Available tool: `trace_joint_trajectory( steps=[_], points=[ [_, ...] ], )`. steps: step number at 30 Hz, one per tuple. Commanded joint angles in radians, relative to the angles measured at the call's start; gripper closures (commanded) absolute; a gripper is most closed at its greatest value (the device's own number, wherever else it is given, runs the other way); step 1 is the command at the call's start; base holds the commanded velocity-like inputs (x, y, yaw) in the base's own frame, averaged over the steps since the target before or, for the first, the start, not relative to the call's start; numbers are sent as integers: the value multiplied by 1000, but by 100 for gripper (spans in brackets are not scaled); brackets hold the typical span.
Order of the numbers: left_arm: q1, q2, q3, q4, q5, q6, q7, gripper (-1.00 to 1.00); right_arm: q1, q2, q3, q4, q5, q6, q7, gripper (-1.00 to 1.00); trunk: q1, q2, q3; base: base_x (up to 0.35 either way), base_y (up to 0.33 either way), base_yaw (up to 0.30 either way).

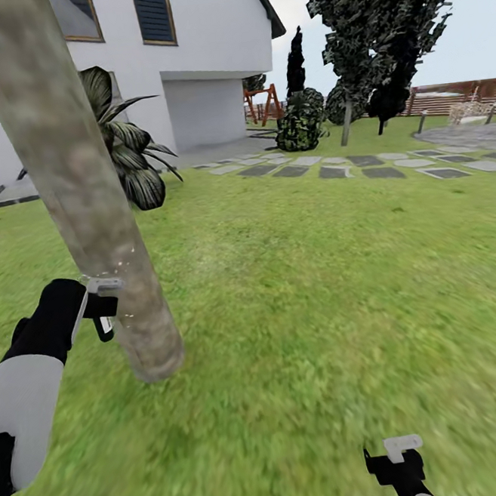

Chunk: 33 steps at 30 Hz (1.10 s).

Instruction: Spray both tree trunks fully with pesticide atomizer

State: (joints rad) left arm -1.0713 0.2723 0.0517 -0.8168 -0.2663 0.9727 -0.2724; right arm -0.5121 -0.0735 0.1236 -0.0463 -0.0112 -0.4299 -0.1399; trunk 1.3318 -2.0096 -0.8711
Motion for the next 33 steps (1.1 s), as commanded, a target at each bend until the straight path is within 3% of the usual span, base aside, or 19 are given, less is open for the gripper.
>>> trace_joint_trajectory(
  steps=[1,4,7,9,18,24,33],
  points=[
    [-1,-1,2,-1,-11,3,-9,100,0,0,9,0,-1,-1,-6,-100,0,0,-1,0,-274,273],
    [4,0,1,-1,-11,3,-9,100,0,0,8,0,-1,-1,-6,-100,0,0,-1,0,-275,276],
    [12,35,8,1,-11,1,-8,100,0,0,8,0,-1,-1,-6,-100,0,0,-1,0,-274,277],
    [26,43,8,5,-11,-3,-8,100,0,0,8,0,-1,-2,-6,-100,0,0,-1,0,-274,277],
    [44,25,5,6,-10,-7,-6,100,0,0,8,0,-1,-1,-6,-100,0,0,-1,0,-274,219],
    [106,71,10,14,-10,-15,-5,100,0,0,8,0,-1,-1,-6,-100,0,0,-1,1,-274,16],
    [116,62,15,0,-6,-12,26,100,0,0,8,0,-1,-1,-6,-100,0,0,-1,191,-223,59]
  ],
)
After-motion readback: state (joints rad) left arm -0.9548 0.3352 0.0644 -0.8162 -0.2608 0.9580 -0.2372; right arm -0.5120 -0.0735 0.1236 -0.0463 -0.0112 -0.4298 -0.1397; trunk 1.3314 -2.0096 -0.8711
